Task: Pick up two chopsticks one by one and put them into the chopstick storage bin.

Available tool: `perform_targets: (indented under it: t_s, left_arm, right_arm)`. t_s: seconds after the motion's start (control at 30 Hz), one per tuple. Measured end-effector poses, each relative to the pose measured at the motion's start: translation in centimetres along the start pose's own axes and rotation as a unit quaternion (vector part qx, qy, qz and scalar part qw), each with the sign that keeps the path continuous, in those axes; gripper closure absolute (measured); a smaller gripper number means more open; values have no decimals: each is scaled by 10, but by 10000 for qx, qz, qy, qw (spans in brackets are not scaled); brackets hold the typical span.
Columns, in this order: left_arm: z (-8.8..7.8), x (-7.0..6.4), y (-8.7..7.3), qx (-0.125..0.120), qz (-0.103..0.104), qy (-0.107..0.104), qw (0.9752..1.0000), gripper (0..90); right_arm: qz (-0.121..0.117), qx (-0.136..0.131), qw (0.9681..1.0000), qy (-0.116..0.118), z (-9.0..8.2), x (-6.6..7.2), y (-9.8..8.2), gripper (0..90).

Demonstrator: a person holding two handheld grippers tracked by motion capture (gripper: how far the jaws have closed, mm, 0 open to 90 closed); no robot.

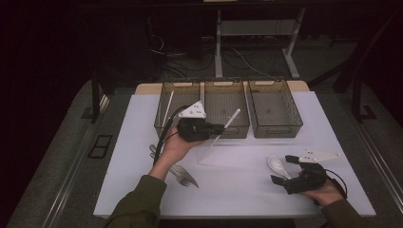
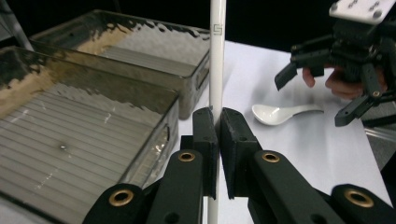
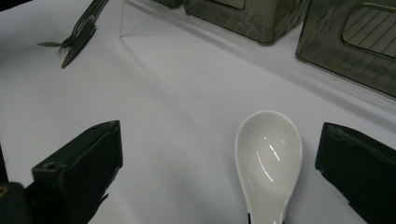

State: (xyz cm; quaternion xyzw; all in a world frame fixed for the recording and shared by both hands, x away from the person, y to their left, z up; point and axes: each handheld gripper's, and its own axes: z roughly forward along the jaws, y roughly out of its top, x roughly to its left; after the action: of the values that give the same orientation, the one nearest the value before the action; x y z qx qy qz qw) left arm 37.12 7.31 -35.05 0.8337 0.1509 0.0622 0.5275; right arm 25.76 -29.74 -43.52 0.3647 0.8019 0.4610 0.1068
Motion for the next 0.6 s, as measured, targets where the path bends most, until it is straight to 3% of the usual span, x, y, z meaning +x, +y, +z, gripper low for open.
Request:
perform_targets:
  t_s: [0.33, 0.6]
  left_arm:
    - [-31, 13, 18, -306, -128, 301, 9990, 844]
    - [-57, 35, 38, -414, -249, 633, 9968, 844]
  right_arm:
    - [24, -13, 10000, -3, -1, 0, 0, 7]
    - [30, -29, 10000, -6, -1, 0, 0, 7]
